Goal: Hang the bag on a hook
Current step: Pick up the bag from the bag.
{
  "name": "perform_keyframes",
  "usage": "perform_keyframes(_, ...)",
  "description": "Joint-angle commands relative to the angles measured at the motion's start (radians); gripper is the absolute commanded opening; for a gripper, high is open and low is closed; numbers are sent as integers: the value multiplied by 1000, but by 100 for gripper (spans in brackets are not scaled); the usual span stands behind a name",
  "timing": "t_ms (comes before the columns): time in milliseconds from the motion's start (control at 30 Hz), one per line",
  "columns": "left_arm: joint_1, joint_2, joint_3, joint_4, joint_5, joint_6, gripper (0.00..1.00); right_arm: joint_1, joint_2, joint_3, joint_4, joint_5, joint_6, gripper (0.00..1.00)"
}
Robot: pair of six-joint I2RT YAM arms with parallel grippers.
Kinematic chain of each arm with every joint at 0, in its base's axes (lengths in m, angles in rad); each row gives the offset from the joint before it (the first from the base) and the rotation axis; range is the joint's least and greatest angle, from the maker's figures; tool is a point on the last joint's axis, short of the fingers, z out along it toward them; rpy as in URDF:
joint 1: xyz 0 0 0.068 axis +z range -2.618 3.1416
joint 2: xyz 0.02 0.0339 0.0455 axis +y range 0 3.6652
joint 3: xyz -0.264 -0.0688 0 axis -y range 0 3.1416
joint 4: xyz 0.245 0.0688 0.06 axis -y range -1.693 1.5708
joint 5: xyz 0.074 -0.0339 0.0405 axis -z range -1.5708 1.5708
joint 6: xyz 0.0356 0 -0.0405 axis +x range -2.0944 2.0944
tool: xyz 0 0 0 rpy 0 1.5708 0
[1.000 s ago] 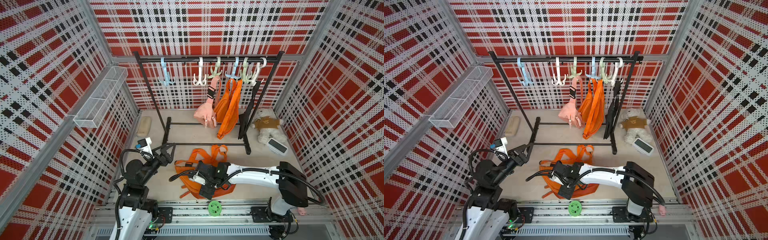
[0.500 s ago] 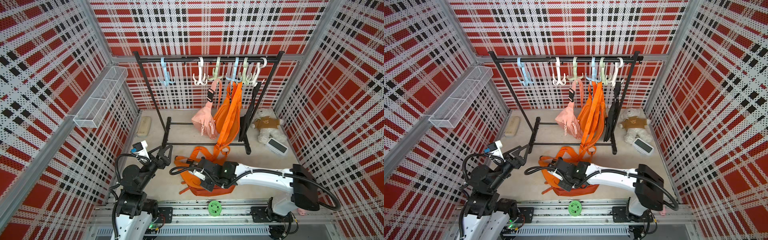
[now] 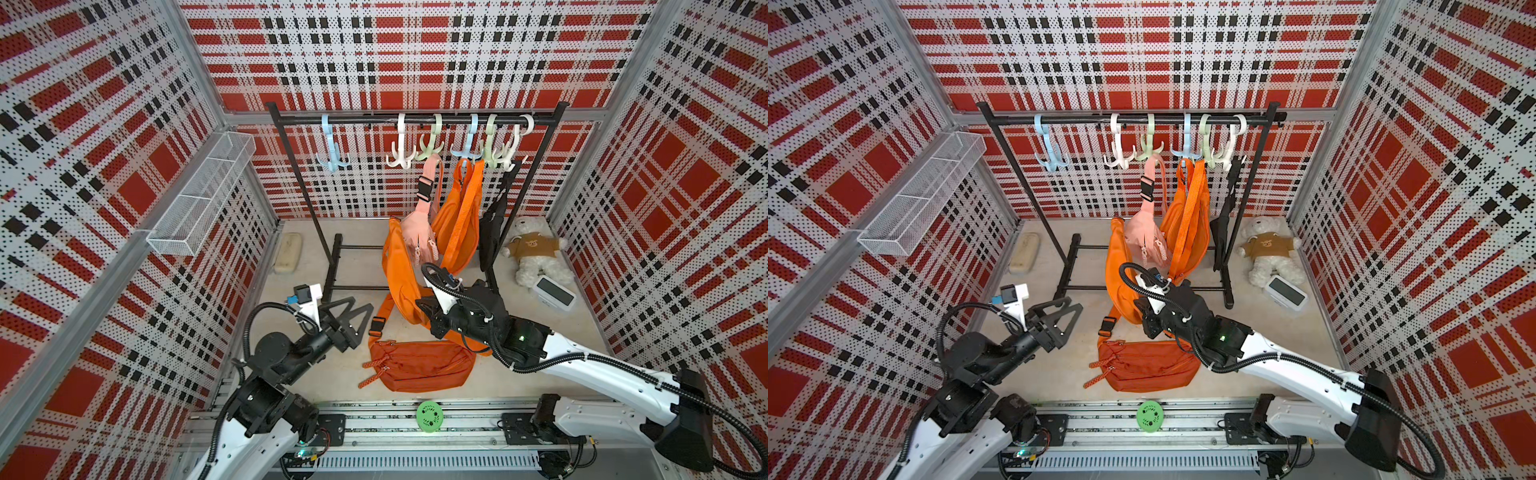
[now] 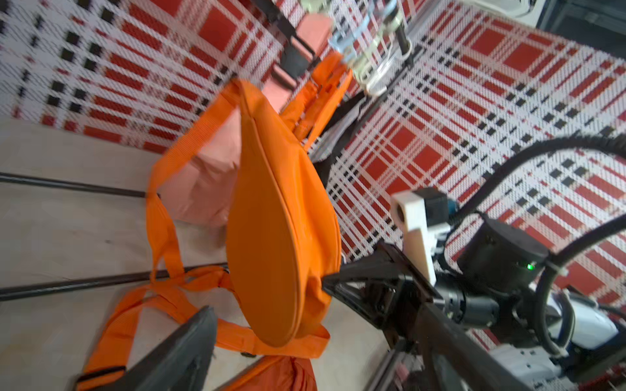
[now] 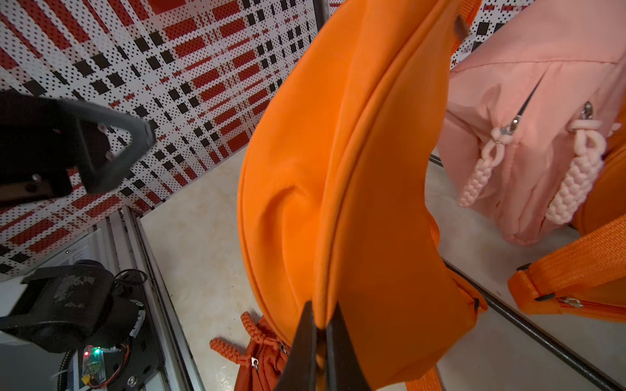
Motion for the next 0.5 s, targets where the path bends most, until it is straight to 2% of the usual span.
perform_keyframes(0, -213, 103, -52, 133, -240, 52, 95, 4, -3, 22, 102, -8, 20, 0)
perform_keyframes(67, -342, 194, -40, 191, -378, 98, 96, 2, -9, 17, 110, -20, 28, 0)
perform_keyframes(133, -386, 272, -11, 232, -421, 117, 96, 4, -13, 11, 119, -33, 32, 0)
perform_keyframes(300, -338, 398, 20, 380, -368, 61, 96, 5, -15, 2, 122, -57, 44, 0)
perform_keyframes(467, -320, 409, 18, 433, -389, 45, 93, 7, -35, -27, 129, -49, 47, 0)
